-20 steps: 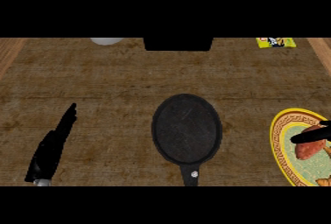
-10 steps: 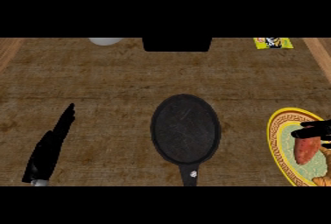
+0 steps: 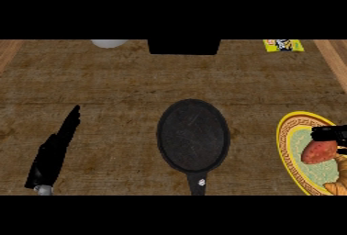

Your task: Pick the sweet potato from the plate and place it in the pan

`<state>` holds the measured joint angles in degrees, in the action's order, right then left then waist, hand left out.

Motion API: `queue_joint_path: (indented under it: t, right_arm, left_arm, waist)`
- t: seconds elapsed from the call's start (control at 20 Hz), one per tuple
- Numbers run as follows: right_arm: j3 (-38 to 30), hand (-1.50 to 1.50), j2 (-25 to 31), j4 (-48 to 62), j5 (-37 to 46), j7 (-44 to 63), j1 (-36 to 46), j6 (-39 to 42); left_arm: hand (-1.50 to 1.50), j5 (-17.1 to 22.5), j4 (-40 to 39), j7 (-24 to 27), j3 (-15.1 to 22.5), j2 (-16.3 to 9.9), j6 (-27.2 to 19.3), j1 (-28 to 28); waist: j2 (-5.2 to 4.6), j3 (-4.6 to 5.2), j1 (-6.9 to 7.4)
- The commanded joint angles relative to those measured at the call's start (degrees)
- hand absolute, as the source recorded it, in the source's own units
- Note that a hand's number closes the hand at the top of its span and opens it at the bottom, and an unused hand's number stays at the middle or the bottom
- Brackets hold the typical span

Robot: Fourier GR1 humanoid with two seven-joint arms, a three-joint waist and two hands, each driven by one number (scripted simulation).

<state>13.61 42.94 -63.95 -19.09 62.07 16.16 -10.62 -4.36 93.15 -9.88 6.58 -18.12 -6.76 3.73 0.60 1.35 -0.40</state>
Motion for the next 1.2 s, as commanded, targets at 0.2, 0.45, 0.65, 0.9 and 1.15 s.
queue_joint_path:
  t: [0.2,0.45,0.65,0.9,1.15]
  right_arm:
    - [12.46,1.50,6.02,-11.29,12.42,-17.14,-1.19,13.03]
    - [18.65,1.50,13.80,-20.49,27.77,-33.26,2.27,12.71]
    - [15.29,1.50,16.20,-25.47,35.62,-44.34,4.54,2.32]
    - [11.36,1.50,14.35,-30.22,38.52,-52.90,3.36,-6.99]
    - [9.39,1.50,9.33,-34.89,36.87,-51.20,5.48,-3.33]
  left_arm:
    - [0.00,0.00,-0.08,0.65,-0.01,-0.13,0.95,0.19]
    - [0.00,-0.20,-0.53,0.64,-0.25,0.22,0.38,0.67]
    - [0.00,0.07,-0.96,0.59,-1.45,-0.63,0.58,0.94]
    - [0.00,-0.37,-1.11,2.29,-0.66,0.93,0.10,1.81]
    - [0.00,0.53,-3.14,2.11,-2.58,-0.57,3.06,-1.07]
  waist:
    - [-0.32,-1.38,1.61]
    - [0.19,-1.39,0.88]
    - [0.30,-1.47,-0.35]
    - [-0.30,-1.40,-0.26]
    - [-0.60,-1.33,0.55]
